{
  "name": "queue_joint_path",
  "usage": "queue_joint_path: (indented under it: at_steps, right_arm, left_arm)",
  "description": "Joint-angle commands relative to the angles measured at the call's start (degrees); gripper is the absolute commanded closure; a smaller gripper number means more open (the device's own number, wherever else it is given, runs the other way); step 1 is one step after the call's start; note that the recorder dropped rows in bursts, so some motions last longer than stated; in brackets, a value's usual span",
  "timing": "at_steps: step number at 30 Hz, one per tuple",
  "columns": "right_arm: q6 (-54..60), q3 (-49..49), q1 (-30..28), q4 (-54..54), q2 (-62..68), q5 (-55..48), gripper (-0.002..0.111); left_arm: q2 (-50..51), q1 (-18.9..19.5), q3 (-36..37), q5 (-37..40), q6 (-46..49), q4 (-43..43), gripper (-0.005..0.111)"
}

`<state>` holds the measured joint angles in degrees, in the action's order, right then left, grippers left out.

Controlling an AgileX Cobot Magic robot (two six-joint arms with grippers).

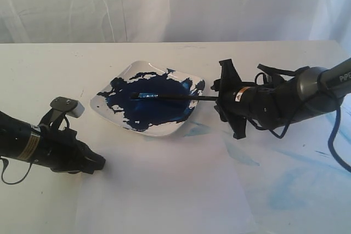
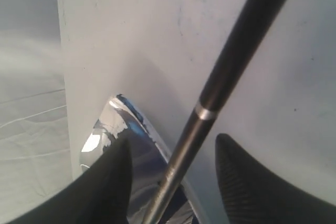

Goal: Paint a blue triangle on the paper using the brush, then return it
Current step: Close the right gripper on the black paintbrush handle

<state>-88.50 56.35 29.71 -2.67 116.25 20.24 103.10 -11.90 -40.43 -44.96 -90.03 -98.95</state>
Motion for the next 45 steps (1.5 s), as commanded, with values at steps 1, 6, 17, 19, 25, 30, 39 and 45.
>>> queue_joint_path:
  at_steps: [1,6,17,19,25,30,39,45]
  right_arm:
    - [-0.2,0.3,0.0,-0.5,0.5,1.1,0.061]
    - [-0.2,0.6,-0.1,-1.8,1.9,3.0,0.061]
    - [-0.3,1.4,-0.1,-4.7,3.3,4.5,0.061]
    - [-0.2,1.6,-0.1,-5.4,3.3,4.1,0.061]
    - [-0.2,1.9,-0.1,-6.5,3.3,4.5,0.07]
    - [-0.2,1.9,-0.1,-7.9,3.3,4.5,0.079]
    - [0.3,1.9,-0.1,-9.8,3.3,4.7,0.082]
    - [0.3,1.9,-0.1,-10.4,3.3,4.7,0.082]
  left_arm:
    - [0.6,-0.2,0.0,1.7,0.1,-1.0,0.107]
    - [0.6,-0.2,0.0,1.7,0.1,-1.0,0.107]
    - [0.6,-0.2,0.0,1.7,0.1,-1.0,0.107]
    - [0.6,-0.2,0.0,1.7,0.1,-1.0,0.107]
    - [0.6,-0.2,0.0,1.7,0.1,-1.0,0.107]
    - [0.6,-0.2,0.0,1.7,0.3,-1.0,0.107]
    - [0.6,-0.2,0.0,1.7,0.3,-1.0,0.107]
    - [0.6,-0.2,0.0,1.7,0.3,-1.0,0.107]
